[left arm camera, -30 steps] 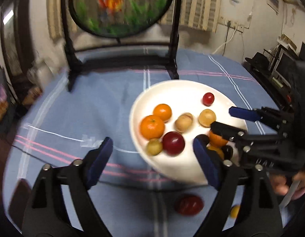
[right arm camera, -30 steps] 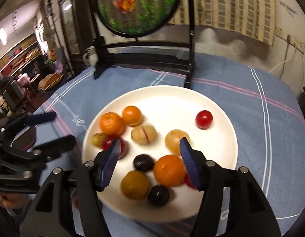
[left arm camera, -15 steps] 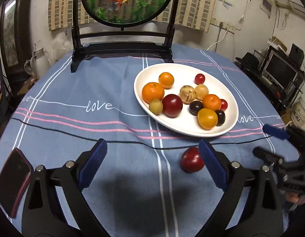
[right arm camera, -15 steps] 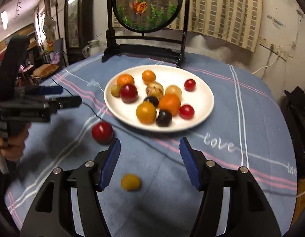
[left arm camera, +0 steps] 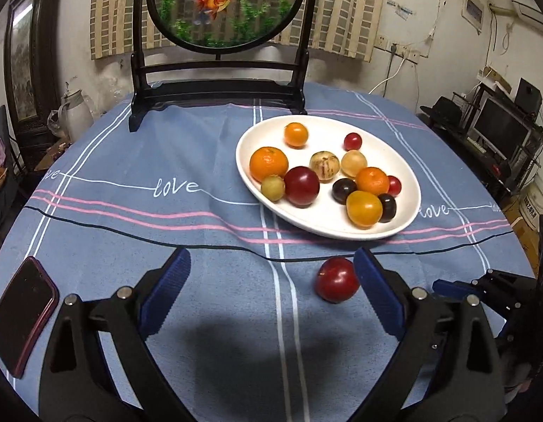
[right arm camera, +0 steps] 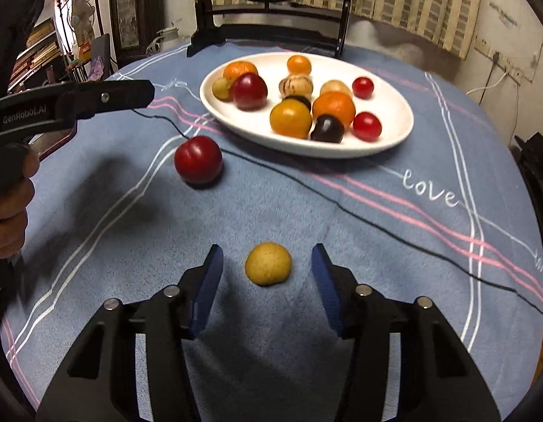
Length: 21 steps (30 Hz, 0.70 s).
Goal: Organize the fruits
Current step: 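Move the right tool to the small yellow fruit and close on it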
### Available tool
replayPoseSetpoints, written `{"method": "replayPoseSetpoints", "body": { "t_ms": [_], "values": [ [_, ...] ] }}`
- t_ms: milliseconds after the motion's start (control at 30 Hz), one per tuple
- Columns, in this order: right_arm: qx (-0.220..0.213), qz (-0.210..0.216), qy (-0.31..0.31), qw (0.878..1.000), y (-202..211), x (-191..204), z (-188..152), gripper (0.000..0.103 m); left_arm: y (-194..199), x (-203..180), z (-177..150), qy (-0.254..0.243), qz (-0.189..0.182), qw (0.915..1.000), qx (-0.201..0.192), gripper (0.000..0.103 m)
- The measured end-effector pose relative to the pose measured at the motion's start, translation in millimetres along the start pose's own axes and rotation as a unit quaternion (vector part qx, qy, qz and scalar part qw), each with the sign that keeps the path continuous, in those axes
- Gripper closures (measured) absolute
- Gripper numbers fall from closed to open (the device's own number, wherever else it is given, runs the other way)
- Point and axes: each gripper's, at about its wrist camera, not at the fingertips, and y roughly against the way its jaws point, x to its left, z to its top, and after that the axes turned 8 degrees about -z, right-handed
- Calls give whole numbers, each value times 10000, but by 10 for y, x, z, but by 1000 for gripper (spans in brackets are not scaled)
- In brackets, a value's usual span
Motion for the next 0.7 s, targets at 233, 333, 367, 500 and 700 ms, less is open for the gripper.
{"method": "replayPoseSetpoints", "body": {
  "t_ms": [233,333,367,500,700],
  "values": [
    [79,-7,39,10000,-70,27,-29,58,-29,9,-8,-1,62,10000,45,7],
    [102,9,28,9999,-89,15,-32,61,-50,21,-4,22,71,9999,84,7],
    [100,21,30,9999,-90,16,-33,62,-55,28,-4,33,76,9999,92,7],
    [89,44,43,9999,-96,11,-30,64,-67,70,0,108,102,9998,106,8],
    [65,41,69,9999,-90,25,-30,66,-71,110,2,207,111,9996,130,8]
  ]
}}
